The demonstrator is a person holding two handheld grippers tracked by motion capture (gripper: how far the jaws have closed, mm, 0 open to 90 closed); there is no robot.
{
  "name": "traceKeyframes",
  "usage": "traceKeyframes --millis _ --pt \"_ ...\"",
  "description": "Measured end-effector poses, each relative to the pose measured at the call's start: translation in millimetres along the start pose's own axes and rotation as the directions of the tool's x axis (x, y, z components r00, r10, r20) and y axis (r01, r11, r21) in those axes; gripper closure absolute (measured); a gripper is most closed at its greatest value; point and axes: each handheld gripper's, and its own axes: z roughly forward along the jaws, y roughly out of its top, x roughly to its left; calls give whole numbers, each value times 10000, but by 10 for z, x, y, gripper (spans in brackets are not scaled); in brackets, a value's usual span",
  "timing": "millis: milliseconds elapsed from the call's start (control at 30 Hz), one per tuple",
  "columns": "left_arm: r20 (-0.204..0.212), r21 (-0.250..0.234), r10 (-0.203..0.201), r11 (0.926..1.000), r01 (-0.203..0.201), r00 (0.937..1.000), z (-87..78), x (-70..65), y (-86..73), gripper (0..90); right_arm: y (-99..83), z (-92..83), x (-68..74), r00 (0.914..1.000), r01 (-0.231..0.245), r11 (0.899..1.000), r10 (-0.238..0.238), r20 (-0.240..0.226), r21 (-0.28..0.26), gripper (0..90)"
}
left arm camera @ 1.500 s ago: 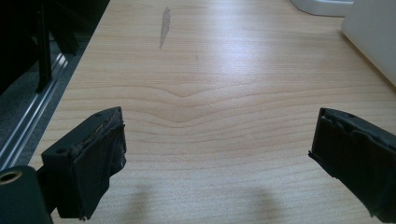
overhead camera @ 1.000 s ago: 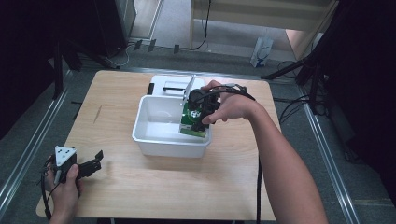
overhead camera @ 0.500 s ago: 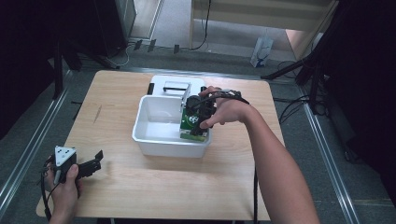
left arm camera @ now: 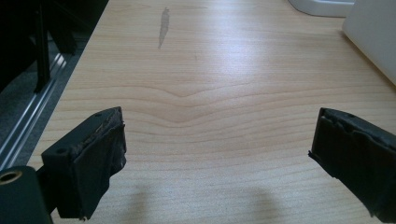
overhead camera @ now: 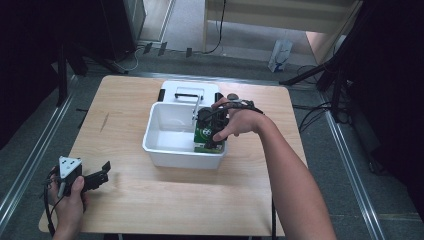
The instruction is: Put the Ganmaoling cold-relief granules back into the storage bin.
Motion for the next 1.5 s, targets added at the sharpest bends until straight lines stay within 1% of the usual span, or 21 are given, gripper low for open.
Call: traceKeyframes --millis 100,233,333,500,733,800,833,900,967,1000,1067,1100,1167,1200,1333,1433,1500 --pt "9 -23 10 10000 -10 10000 0 -2 -1 38 -7 28 -8 10000 21 9999 -21 -37 168 162" --pt "0 -17 14 10000 -14 10000 1 -3 0 38 -3 64 -4 10000 56 9992 -57 35 385 160" --pt "4 -22 15 10000 -15 10000 1 -2 -1 38 8 83 -3 10000 19 9985 -17 -31 551 159" --pt "10 -24 13 10000 -13 10000 0 -2 -1 38 11 89 -2 9998 -166 9973 173 -91 711 156" --pt "10 -32 15 10000 -15 10000 1 -3 -1 38 7 75 14 9992 -389 9952 385 61 896 143" --pt "10 -34 15 10000 -15 10000 1 -3 -1 38 0 44 14 9986 -514 9956 500 195 780 144" --pt "-9 -31 17 10000 -17 10000 2 -4 -1 38 -4 21 6 9980 -614 9959 604 166 669 144" --pt "-8 -27 34 10000 -34 10000 2 -4 -1 38 -17 -25 -5 9978 -651 9969 646 127 435 143" --pt "-7 -23 32 10000 -32 10000 2 -6 0 38 -32 -64 -2 9967 -808 9960 802 149 378 139" --pt "-14 -18 33 10000 -33 10000 1 -6 0 38 -40 -80 -8 9974 -708 9969 703 166 336 139" --pt "-17 -18 42 10000 -42 10000 2 -7 0 38 -56 -110 0 9966 -813 9964 811 119 248 132" --pt "-17 -18 42 10000 -42 10000 2 -7 0 38 -64 -127 -6 9973 -735 9971 733 86 205 126" --pt "-21 -10 45 10000 -45 10000 2 -8 0 38 -75 -167 0 9964 -852 9963 851 64 129 125" --pt "-25 -6 47 10000 -47 10000 2 -8 0 38 -83 -193 -8 9971 -759 9971 759 70 -27 124" --pt "-38 -11 35 10000 -35 10000 4 -10 0 38 -104 -297 1 9952 -967 9949 971 152 -282 106" --pt "-42 3 39 10000 -39 10000 4 -10 1 38 -127 -373 12 9957 -891 9951 900 206 -436 95" --pt "-38 10 63 10000 -63 10000 4 -8 1 38 -149 -442 28 9949 -936 9946 951 343 -451 93"
